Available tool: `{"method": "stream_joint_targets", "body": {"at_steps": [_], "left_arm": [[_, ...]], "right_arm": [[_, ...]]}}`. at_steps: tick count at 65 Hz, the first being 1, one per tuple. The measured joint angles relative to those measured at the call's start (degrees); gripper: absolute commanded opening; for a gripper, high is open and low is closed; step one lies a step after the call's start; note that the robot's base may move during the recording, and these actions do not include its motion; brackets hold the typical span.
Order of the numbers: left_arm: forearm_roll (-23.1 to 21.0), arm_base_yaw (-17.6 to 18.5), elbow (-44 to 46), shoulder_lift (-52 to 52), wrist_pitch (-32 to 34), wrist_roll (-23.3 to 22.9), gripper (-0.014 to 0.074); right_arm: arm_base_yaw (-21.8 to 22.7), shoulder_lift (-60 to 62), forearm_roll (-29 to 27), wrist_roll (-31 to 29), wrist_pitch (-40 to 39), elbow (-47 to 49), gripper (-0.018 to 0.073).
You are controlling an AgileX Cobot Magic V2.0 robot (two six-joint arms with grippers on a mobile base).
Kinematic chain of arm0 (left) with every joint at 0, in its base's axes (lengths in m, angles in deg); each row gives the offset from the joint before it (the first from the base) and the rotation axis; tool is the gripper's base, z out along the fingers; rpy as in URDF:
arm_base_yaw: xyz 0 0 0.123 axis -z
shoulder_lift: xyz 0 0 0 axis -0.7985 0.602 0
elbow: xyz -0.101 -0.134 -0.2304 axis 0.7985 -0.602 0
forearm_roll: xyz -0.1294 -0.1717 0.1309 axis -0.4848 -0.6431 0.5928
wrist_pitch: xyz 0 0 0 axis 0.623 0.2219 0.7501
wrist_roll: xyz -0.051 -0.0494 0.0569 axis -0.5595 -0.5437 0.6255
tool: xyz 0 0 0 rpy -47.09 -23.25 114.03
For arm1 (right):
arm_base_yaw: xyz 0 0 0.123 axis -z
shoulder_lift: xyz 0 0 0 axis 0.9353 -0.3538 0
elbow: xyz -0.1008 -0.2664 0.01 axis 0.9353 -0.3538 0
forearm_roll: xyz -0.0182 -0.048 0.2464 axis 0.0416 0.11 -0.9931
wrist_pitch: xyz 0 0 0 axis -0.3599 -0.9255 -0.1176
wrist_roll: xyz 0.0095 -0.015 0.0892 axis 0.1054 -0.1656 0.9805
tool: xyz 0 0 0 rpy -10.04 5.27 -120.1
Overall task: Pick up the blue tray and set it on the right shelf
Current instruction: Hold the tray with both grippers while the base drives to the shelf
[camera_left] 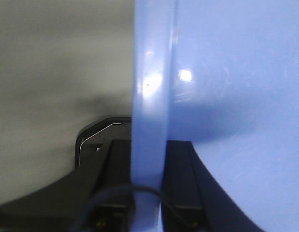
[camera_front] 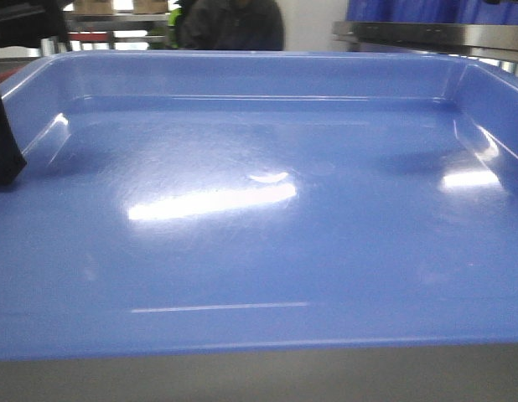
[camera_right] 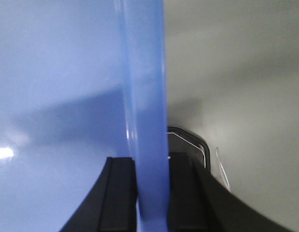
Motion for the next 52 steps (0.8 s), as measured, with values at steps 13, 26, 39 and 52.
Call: {"method": "stream_joint_targets", "body": {"at_steps": [13, 26, 39, 52], "left_arm": [[0.00, 0.00, 0.00, 0.00, 0.00, 0.00, 0.0004], [0.00, 0.00, 0.00, 0.00, 0.00, 0.00, 0.0004], [0.00, 0.00, 0.00, 0.00, 0.00, 0.00, 0.0004], [0.00, 0.00, 0.00, 0.00, 0.00, 0.00, 0.0004]], "right_arm": [[0.00, 0.00, 0.00, 0.00, 0.00, 0.00, 0.0193], [0.00, 0.00, 0.00, 0.00, -0.10, 0.00, 0.0193], [0.00, 0.00, 0.00, 0.00, -0.10, 0.00, 0.0193], [0.00, 0.00, 0.00, 0.00, -0.10, 0.00, 0.0193]]}}
